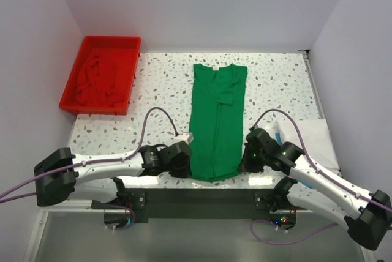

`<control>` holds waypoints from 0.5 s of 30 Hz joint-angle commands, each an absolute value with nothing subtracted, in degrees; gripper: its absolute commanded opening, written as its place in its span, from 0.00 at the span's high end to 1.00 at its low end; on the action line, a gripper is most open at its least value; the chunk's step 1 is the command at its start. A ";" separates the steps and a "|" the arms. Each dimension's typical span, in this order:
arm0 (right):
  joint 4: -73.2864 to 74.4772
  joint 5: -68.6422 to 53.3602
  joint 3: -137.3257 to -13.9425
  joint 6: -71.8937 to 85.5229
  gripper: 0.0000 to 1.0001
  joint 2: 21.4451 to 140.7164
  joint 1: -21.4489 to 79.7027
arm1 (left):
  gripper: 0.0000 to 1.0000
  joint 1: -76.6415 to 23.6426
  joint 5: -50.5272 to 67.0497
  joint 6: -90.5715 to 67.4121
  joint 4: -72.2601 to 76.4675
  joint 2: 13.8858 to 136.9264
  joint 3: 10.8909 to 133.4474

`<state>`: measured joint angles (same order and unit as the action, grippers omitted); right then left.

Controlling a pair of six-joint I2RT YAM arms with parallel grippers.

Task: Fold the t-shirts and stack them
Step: Fold the tshirt

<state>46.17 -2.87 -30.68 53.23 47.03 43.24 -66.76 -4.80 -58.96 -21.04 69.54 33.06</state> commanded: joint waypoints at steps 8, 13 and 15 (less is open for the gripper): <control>40.26 11.66 -43.15 44.83 1.00 58.79 43.33 | 1.00 -55.38 -11.06 -48.17 -21.54 75.67 47.63; 35.87 16.43 -47.27 43.07 1.00 64.06 43.07 | 1.00 -53.00 -13.01 -46.06 -19.08 82.17 53.86; 34.81 18.89 -48.25 42.45 1.00 67.05 42.80 | 1.00 -52.47 -13.97 -45.88 -17.93 84.80 55.97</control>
<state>39.53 12.53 -45.01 44.64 64.51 43.07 -53.43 -10.81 -48.49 -21.10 82.15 51.72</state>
